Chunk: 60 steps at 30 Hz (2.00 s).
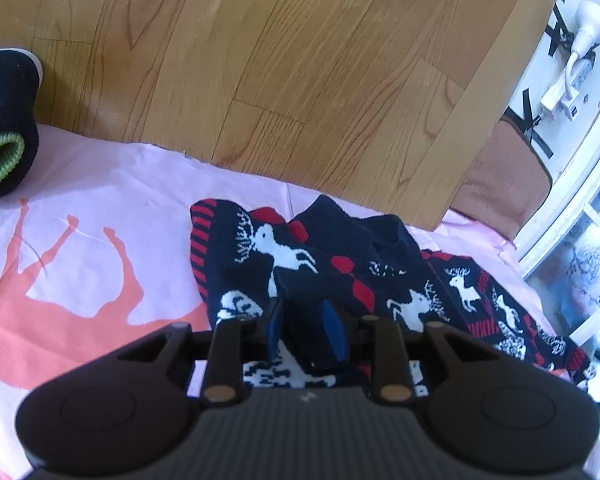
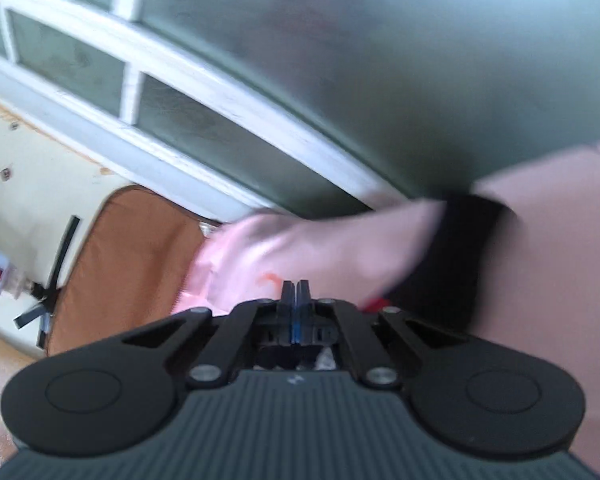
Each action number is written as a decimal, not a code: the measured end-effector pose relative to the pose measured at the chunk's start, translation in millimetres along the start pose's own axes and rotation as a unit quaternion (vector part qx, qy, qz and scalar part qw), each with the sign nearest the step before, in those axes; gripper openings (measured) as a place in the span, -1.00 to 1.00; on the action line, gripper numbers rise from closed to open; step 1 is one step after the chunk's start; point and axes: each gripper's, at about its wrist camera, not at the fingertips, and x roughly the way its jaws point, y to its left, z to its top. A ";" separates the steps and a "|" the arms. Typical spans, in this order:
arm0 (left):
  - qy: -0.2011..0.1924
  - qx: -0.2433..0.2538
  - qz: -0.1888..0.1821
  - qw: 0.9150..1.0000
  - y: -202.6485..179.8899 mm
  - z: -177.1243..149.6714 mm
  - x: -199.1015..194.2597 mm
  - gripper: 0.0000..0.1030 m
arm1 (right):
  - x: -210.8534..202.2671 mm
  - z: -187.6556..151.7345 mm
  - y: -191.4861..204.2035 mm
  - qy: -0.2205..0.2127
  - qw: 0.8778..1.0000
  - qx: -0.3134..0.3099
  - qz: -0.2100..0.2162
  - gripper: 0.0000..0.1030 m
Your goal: Fold small clothes
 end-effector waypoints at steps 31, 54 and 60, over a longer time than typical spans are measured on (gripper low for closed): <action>-0.018 -0.046 -0.016 0.999 13.0 11.3 -15.0 -0.39 | 16.3 -60.2 186.9 0.088 0.962 -0.194 0.168 -0.74; -0.024 -0.048 -0.030 0.998 13.7 13.5 -21.8 -0.16 | -26.1 -279.1 191.5 0.318 0.735 -0.479 0.361 0.18; -0.014 -0.005 -0.026 1.000 -4.2 2.1 -12.5 -0.10 | -23.0 -243.7 166.0 0.355 0.746 -0.444 0.348 0.18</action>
